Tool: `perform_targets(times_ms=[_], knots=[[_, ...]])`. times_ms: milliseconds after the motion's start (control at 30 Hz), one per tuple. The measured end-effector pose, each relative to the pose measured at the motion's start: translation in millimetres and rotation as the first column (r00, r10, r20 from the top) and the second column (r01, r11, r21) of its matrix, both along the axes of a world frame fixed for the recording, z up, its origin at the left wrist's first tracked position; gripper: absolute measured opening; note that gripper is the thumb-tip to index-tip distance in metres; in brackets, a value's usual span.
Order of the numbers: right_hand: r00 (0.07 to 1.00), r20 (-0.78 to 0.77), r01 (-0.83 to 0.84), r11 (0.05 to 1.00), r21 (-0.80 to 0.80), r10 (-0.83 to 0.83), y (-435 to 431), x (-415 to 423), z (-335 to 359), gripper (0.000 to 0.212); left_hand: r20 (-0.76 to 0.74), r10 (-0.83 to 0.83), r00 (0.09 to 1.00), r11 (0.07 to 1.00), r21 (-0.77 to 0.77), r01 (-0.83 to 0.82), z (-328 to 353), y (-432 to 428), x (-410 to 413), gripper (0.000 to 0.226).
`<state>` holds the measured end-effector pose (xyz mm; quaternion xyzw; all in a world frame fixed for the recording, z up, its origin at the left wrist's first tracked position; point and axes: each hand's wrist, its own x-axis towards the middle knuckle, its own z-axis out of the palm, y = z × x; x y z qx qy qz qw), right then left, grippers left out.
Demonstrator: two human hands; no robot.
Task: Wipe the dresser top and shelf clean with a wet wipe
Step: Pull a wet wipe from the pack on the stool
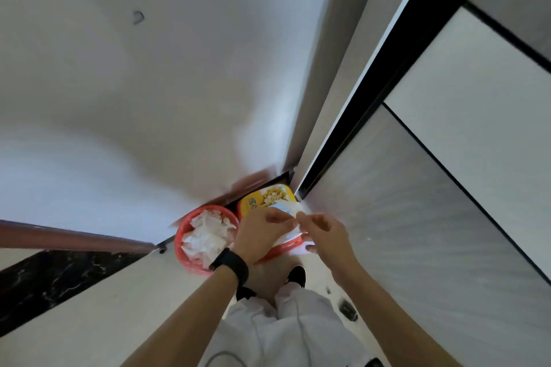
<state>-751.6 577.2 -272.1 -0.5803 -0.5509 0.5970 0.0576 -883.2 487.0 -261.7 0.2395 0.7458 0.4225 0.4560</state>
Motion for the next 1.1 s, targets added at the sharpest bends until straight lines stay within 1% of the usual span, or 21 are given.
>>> perform_targets(times_ms=[33,67,133,200,267,300,333,400,433,467,533,600,633,700,767,867,900,967,1000,1033,1100], knots=[[0.998,-0.029,-0.06,0.998,-0.033,0.059,-4.9,-2.5,2.6,0.031,0.004,-0.011,1.0,1.0,0.009,0.011,4.4,-1.8,1.5,0.006],[0.994,-0.069,-0.085,0.995,-0.045,0.081,-7.3,-6.2,5.7,0.027,0.015,-0.013,1.0,1.0,0.007,0.013,7.4,-4.0,1.4,0.009],[0.988,-0.153,-0.042,0.995,-0.093,0.028,-7.2,-12.5,10.9,0.018,0.075,0.009,0.997,1.0,-0.009,-0.009,9.0,-10.9,-3.6,0.014],[0.978,-0.209,-0.031,0.989,-0.147,-0.001,-8.7,-16.3,12.0,0.014,0.114,0.01,0.993,1.0,-0.021,-0.007,7.3,-20.2,-11.5,0.013],[0.981,-0.182,-0.081,0.993,-0.088,0.064,-12.5,-19.7,9.7,0.014,0.094,-0.002,0.996,0.999,-0.036,0.005,5.1,-28.3,-16.8,0.011],[0.983,-0.164,-0.094,0.994,-0.055,0.084,-14.0,-21.4,7.4,0.015,0.093,0.037,0.995,0.999,-0.039,-0.034,3.1,-31.4,-19.1,0.011],[0.986,-0.153,-0.081,0.996,-0.04,0.074,-14.8,-22.7,5.4,0.017,0.111,0.121,0.986,0.992,-0.042,-0.116,0.6,-34.6,-21.3,0.011],[0.989,-0.149,-0.007,0.999,-0.032,0.002,-11.3,-23.7,2.9,0.018,0.17,0.317,0.933,0.948,-0.07,-0.31,-4.7,-41.7,-26.8,0.013],[0.991,-0.13,0.027,1.0,0.002,-0.026,-7.1,-23.4,1.1,0.016,0.182,0.386,0.904,0.922,-0.093,-0.375,-6.8,-45.4,-30.1,0.014],[0.994,-0.101,0.047,0.998,0.051,-0.042,-2.6,-22.9,0.3,0.014,0.18,0.422,0.889,0.906,-0.11,-0.408,-7.6,-49.2,-33.3,0.014],[0.991,-0.094,0.1,0.989,0.111,-0.09,6.3,-24.4,-0.7,0.013,0.173,0.463,0.869,0.886,-0.109,-0.451,-6.7,-53.7,-38.2,0.011],[0.987,-0.134,0.107,0.99,0.095,-0.094,14.0,-29.4,3.3,0.012,0.163,0.497,0.853,0.868,-0.091,-0.488,-5.3,-55.0,-41.8,0.007],[0.986,-0.158,0.069,0.997,0.044,-0.062,16.2,-32.7,3.6,0.012,0.162,0.498,0.852,0.867,-0.084,-0.491,-4.7,-56.1,-44.2,0.008],[0.984,-0.165,-0.078,0.993,-0.088,0.063,13.3,-37.0,3.1,0.021,0.206,0.471,0.858,0.881,-0.065,-0.469,0.6,-58.2,-49.0,0.012],[0.976,-0.121,-0.201,0.964,-0.173,0.181,3.3,-41.0,-1.5,0.034,0.233,0.445,0.865,0.892,-0.031,-0.451,4.7,-61.3,-55.3,0.013],[0.976,-0.09,-0.214,0.927,-0.308,0.196,-15.1,-49.8,-9.7,0.038,0.204,0.441,0.874,0.894,-0.009,-0.448,13.1,-64.9,-65.6,0.01],[0.979,-0.078,-0.204,0.921,-0.332,0.189,-19.8,-54.6,-11.3,0.045,0.198,0.447,0.872,0.89,-0.005,-0.455,17.3,-66.7,-68.1,0.009],[0.981,-0.036,-0.194,0.928,-0.318,0.192,-26.3,-64.6,-14.7,0.064,0.191,0.462,0.866,0.882,0.005,-0.472,23.5,-73.0,-72.2,0.01],[0.978,-0.036,-0.206,0.932,-0.298,0.205,-27.9,-68.6,-18.0,0.066,0.188,0.465,0.865,0.88,0.013,-0.476,25.3,-76.7,-73.7,0.011],[0.974,-0.061,-0.226,0.929,-0.291,0.218,-31.0,-72.4,-16.5,0.059,0.181,0.468,0.865,0.878,0.018,-0.479,26.9,-80.4,-74.7,0.012],[0.955,-0.195,-0.27,0.924,-0.27,0.222,-36.7,-79.4,-9.1,0.025,0.153,0.473,0.868,0.876,0.023,-0.482,31.8,-89.0,-75.3,0.014]])
